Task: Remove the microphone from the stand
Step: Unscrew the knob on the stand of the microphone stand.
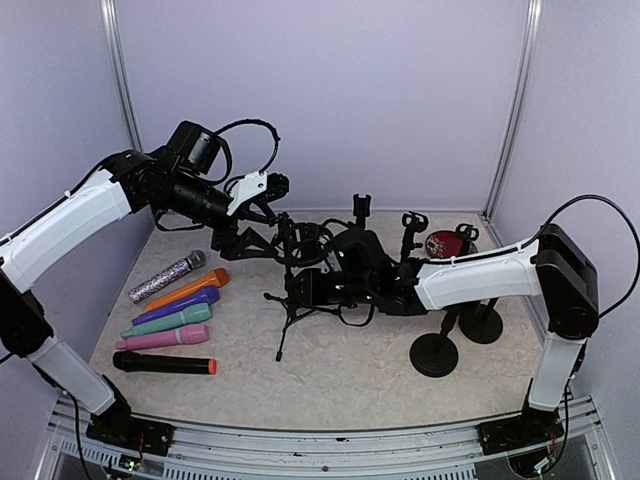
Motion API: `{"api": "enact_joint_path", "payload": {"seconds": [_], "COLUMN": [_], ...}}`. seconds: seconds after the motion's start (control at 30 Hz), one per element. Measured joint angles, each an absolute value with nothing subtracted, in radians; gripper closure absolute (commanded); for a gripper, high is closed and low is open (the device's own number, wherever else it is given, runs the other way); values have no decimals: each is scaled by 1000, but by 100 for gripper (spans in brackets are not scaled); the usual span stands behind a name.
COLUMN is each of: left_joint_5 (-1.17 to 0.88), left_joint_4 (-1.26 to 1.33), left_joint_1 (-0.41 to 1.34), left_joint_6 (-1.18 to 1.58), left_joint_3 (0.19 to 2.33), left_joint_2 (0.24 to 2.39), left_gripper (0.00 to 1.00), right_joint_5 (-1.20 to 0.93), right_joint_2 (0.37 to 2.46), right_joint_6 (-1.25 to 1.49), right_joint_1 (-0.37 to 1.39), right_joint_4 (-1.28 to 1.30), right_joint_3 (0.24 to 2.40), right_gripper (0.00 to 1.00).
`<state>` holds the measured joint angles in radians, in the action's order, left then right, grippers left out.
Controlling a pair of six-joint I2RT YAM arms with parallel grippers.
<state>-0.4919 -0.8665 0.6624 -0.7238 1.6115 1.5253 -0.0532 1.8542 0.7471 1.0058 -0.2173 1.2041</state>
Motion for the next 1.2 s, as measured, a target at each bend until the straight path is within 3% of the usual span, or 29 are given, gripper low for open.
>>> {"api": "enact_joint_path", "payload": {"seconds": [0.23, 0.27, 0.3, 0.37, 0.47, 0.87, 1.1, 1.2], "left_joint_5": [-452, -451, -451, -455, -472, -485, -484, -483], "left_joint_4": [-924, -927, -928, -927, -911, -891, -891, -891], "left_joint_1": [655, 655, 655, 656, 667, 674, 674, 674], "left_joint_6": [-734, -735, -734, -733, -729, -727, -727, -727], "left_joint_3": [1612, 1612, 1612, 1612, 1615, 1629, 1629, 1629], "left_joint_2": [1545, 1546, 1547, 1547, 1547, 1546, 1539, 1530], "left_gripper": [27, 27, 27, 27, 28, 28, 28, 29], "right_joint_5": [54, 57, 56, 44, -12, -233, -275, -278], "right_joint_2": [1878, 1878, 1877, 1875, 1851, 1837, 1884, 1884], "right_joint_6": [623, 617, 616, 624, 674, 978, 1065, 1082], "right_joint_1": [1040, 1040, 1040, 1038, 1022, 946, 937, 937], "right_joint_4": [-136, -136, -142, -181, -301, -629, -582, -564], "right_joint_3": [1274, 1275, 1272, 1252, 1153, 1008, 1062, 1063], "right_gripper": [97, 79, 68, 58, 52, 56, 58, 65]}}
